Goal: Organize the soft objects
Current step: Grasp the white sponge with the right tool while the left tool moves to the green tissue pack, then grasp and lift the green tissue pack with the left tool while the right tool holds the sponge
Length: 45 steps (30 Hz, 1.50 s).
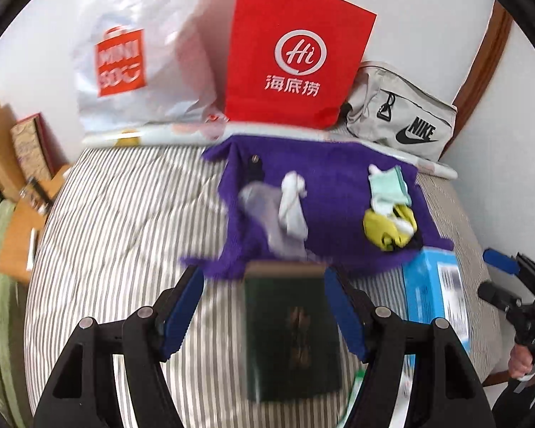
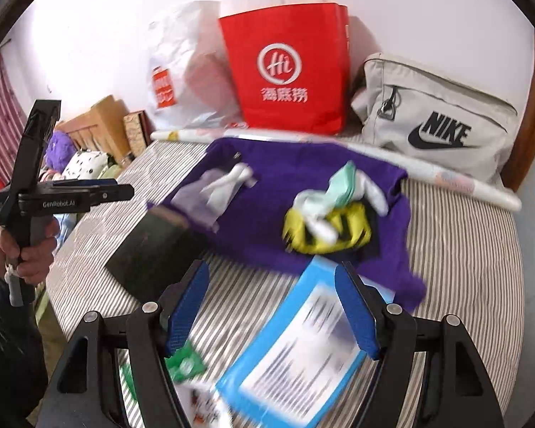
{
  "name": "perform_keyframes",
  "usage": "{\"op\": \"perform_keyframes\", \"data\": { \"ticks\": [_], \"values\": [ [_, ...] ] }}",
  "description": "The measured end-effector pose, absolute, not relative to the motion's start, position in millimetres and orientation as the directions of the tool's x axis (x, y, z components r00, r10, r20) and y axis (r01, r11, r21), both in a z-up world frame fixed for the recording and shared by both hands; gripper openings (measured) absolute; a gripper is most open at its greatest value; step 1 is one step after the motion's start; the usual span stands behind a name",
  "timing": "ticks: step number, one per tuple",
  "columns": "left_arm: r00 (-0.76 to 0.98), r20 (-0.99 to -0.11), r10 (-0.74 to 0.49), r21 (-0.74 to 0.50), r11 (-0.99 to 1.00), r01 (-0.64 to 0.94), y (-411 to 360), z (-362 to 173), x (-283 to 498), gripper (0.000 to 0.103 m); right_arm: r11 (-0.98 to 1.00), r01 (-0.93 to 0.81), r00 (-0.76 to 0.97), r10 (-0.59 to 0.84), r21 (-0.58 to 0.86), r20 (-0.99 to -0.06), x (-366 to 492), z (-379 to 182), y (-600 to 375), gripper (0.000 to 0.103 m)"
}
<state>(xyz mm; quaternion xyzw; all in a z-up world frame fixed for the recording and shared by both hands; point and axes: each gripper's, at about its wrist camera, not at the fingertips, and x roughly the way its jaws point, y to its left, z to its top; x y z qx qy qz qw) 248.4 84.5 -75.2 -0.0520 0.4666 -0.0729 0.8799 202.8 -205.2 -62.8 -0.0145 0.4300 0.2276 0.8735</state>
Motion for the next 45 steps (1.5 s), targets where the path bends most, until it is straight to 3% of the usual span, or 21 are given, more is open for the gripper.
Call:
{"op": "perform_keyframes", "data": {
  "ticks": [7, 15, 20, 26, 29, 39, 45],
  "values": [
    [0.551, -0.819, -0.16, -0.163, 0.986, 0.044, 91.9, -86.9, 186.3, 0.068, 0.867, -0.442, 0.463, 0.44, 0.23, -0.77, 132.6, -90.3, -191.2, 0.073],
    [0.553, -0.804, -0.217, -0.269, 0.963, -0.014, 105.7, -104.1, 135.4, 0.068, 0.871, -0.428, 0.415, 0.428, 0.243, -0.803, 87.6, -126.9, -173.5, 0.073],
    [0.547, -0.8, -0.247, -0.328, 0.943, -0.053, 113.9, -117.8, 115.4, 0.068, 0.876, -0.432, 0.397, 0.4, 0.217, -0.826, 75.5, -150.4, -158.8, 0.073],
    [0.53, -0.821, -0.21, -0.286, 0.956, -0.064, 110.9, -128.6, 100.3, 0.068, 0.869, -0.475, 0.409, 0.36, 0.142, -0.839, 68.4, -164.6, -136.8, 0.073],
    [0.521, -0.826, -0.215, -0.298, 0.951, -0.08, 110.1, -136.0, 95.1, 0.068, 0.875, -0.469, 0.414, 0.336, 0.118, -0.846, 70.0, -172.4, -134.8, 0.055],
    [0.497, -0.844, -0.2, -0.306, 0.942, -0.14, 103.0, -164.8, 83.9, 0.068, 0.869, -0.451, 0.491, 0.432, 0.204, -0.756, 58.8, -137.0, -160.8, 0.051],
    [0.468, -0.863, -0.19, -0.279, 0.952, -0.128, 87.6, -175.0, 86.7, 0.068, 0.895, -0.409, 0.536, 0.391, 0.175, -0.748, 56.5, -125.1, -186.5, 0.051]
  ]
}}
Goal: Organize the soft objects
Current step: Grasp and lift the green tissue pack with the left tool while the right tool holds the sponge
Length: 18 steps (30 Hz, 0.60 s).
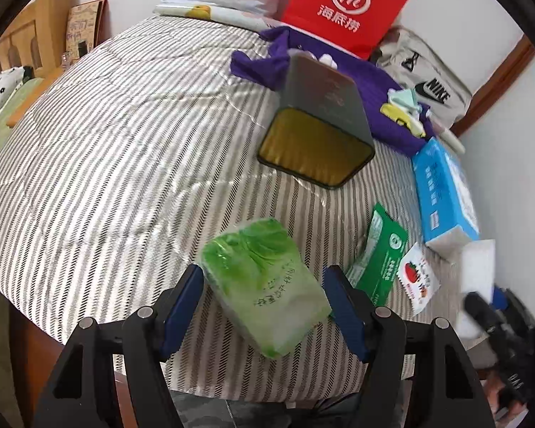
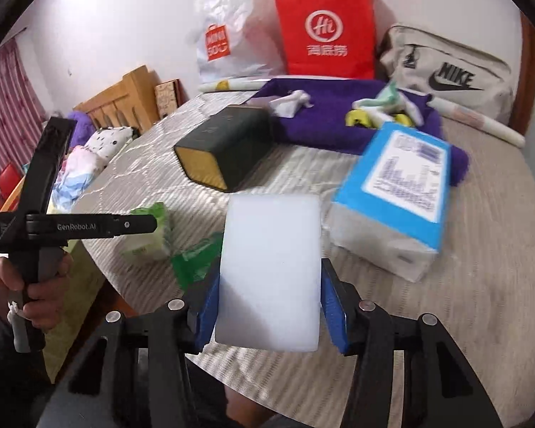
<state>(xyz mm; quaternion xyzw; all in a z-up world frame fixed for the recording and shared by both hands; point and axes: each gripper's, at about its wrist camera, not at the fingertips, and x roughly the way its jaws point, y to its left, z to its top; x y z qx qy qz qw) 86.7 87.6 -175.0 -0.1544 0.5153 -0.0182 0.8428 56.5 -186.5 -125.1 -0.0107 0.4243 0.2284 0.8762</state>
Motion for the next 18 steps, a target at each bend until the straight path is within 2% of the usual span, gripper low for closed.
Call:
{"op": "perform_keyframes", "data": {
  "ticks": [8, 13, 14, 15, 18],
  "values": [
    [0.454, -0.887, -0.087, -0.157, 0.98, -0.12, 67.0, -183.8, 95.6, 0.072, 0.936, -0.321, 0.556, 0.311, 0.145, -0.771, 55.1, -135.0, -230.6, 0.051],
    [0.476, -0.878, -0.058, -0.132, 0.984, -0.123, 63.4, -183.7, 100.5, 0.071, 0.946, -0.293, 0.543, 0.282, 0.136, -0.791, 53.9, -149.5, -244.0, 0.051],
    [0.48, -0.876, -0.055, -0.13, 0.984, -0.124, 63.8, -183.6, 101.5, 0.066, 0.947, -0.291, 0.539, 0.28, 0.137, -0.794, 53.0, -152.2, -245.3, 0.051],
    [0.485, -0.873, -0.043, -0.118, 0.985, -0.125, 64.2, -182.8, 101.8, 0.055, 0.947, -0.289, 0.534, 0.279, 0.138, -0.798, 52.8, -155.5, -246.4, 0.051],
    [0.486, -0.871, -0.069, -0.14, 0.984, -0.111, 67.1, -180.7, 104.8, 0.05, 0.948, -0.287, 0.512, 0.274, 0.139, -0.814, 55.5, -166.8, -246.4, 0.051]
  ]
}}
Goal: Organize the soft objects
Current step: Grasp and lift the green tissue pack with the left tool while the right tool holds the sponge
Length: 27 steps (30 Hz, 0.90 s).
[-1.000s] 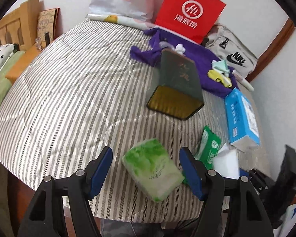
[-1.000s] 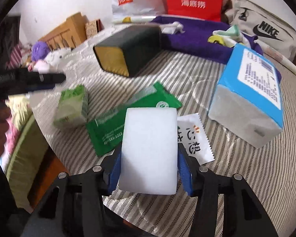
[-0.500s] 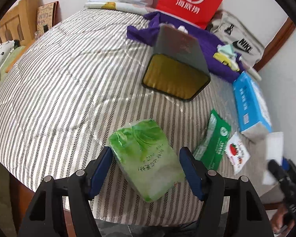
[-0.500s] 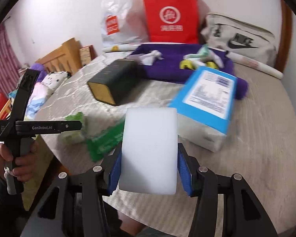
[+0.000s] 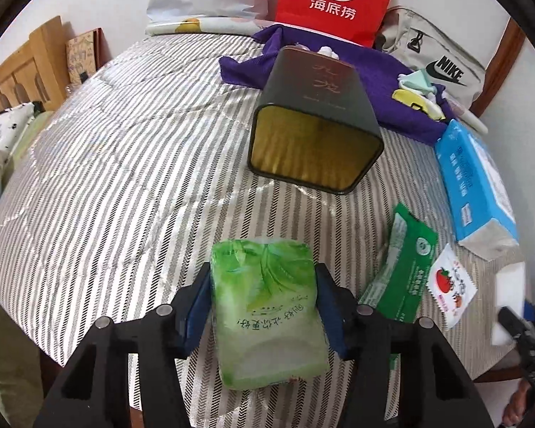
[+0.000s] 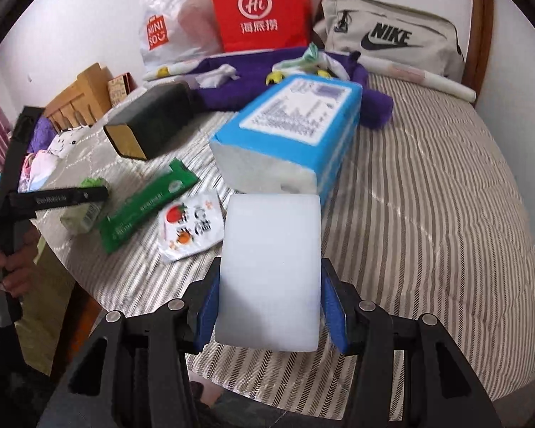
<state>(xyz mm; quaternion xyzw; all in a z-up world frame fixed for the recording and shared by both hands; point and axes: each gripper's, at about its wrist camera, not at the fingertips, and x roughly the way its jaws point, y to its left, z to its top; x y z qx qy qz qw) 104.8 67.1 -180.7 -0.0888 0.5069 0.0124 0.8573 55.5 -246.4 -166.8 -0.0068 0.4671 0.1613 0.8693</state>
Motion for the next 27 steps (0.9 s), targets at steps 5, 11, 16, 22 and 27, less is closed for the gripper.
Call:
{"op": "perform_keyframes", "data": {
  "ticks": [5, 11, 16, 22, 27],
  "values": [
    [0.495, -0.862, -0.111, -0.185, 0.978, -0.102, 74.1, -169.0, 107.9, 0.05, 0.946, -0.293, 0.477, 0.27, 0.139, -0.837, 58.7, -180.5, -243.5, 0.051],
    [0.561, -0.821, -0.111, -0.176, 0.982, -0.064, 75.0, -126.7, 113.3, 0.05, 0.938, -0.302, 0.454, 0.298, 0.17, -0.84, 62.7, -181.8, -246.4, 0.051],
    [0.613, -0.786, -0.082, -0.13, 0.991, -0.034, 73.9, -96.7, 138.6, 0.05, 0.929, -0.323, 0.459, 0.319, 0.178, -0.829, 64.0, -173.1, -248.0, 0.051],
    [0.661, -0.742, -0.109, -0.135, 0.991, 0.011, 69.5, -75.4, 183.5, 0.05, 0.913, -0.354, 0.481, 0.364, 0.204, -0.798, 67.5, -151.4, -250.3, 0.051],
    [0.663, -0.737, -0.135, -0.15, 0.988, 0.034, 61.5, -74.7, 224.6, 0.051, 0.904, -0.373, 0.502, 0.386, 0.209, -0.774, 69.2, -131.7, -253.1, 0.051]
  ]
}}
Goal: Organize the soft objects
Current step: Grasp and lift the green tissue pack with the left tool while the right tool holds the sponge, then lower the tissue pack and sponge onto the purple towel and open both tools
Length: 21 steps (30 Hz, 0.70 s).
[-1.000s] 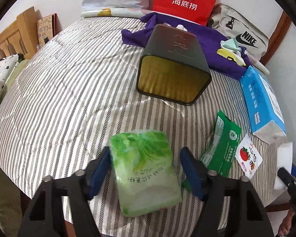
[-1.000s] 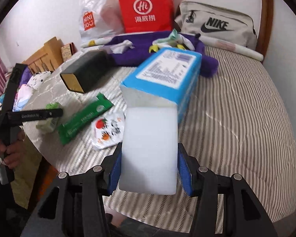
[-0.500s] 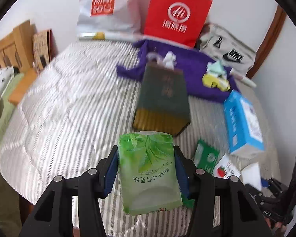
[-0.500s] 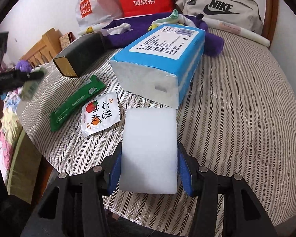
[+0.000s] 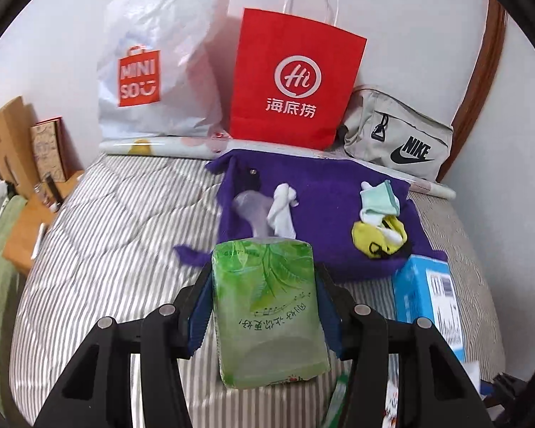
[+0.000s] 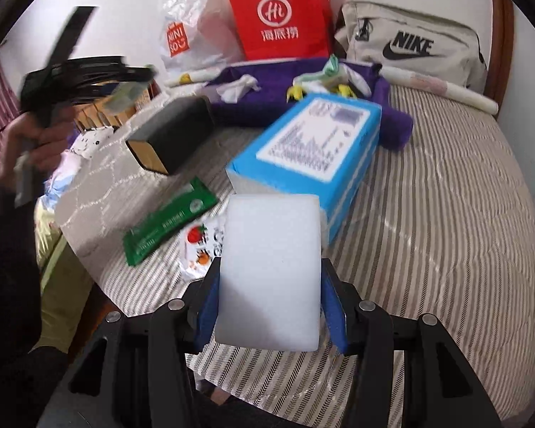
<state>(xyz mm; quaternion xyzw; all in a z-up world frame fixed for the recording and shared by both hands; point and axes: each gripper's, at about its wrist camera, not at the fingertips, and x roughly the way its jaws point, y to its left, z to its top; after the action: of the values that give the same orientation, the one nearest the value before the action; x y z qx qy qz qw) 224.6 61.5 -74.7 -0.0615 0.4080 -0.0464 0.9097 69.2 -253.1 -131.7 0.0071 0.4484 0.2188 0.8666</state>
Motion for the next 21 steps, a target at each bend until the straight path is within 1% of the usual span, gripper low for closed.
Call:
{"op": "perform_keyframes", "data": {
  "ticks": [4, 10, 15, 21],
  "values": [
    [0.651, -0.746, -0.141, -0.141, 0.989, 0.052, 52.6, -81.9, 248.1, 0.051, 0.896, -0.382, 0.528, 0.413, 0.227, -0.742, 77.1, -111.8, -259.2, 0.051],
    [0.642, -0.748, -0.17, -0.161, 0.984, 0.072, 49.4, -87.4, 277.6, 0.051, 0.908, -0.365, 0.584, 0.397, 0.207, -0.708, 106.7, -81.0, -264.7, 0.051],
    [0.625, -0.762, -0.172, -0.155, 0.985, 0.083, 46.5, -94.1, 310.8, 0.051, 0.917, -0.362, 0.63, 0.374, 0.169, -0.681, 138.0, -56.2, -263.9, 0.051],
    [0.596, -0.785, -0.169, -0.152, 0.985, 0.079, 45.8, -109.7, 338.9, 0.051, 0.925, -0.36, 0.658, 0.343, 0.12, -0.67, 176.0, -46.1, -258.9, 0.051]
  ]
}}
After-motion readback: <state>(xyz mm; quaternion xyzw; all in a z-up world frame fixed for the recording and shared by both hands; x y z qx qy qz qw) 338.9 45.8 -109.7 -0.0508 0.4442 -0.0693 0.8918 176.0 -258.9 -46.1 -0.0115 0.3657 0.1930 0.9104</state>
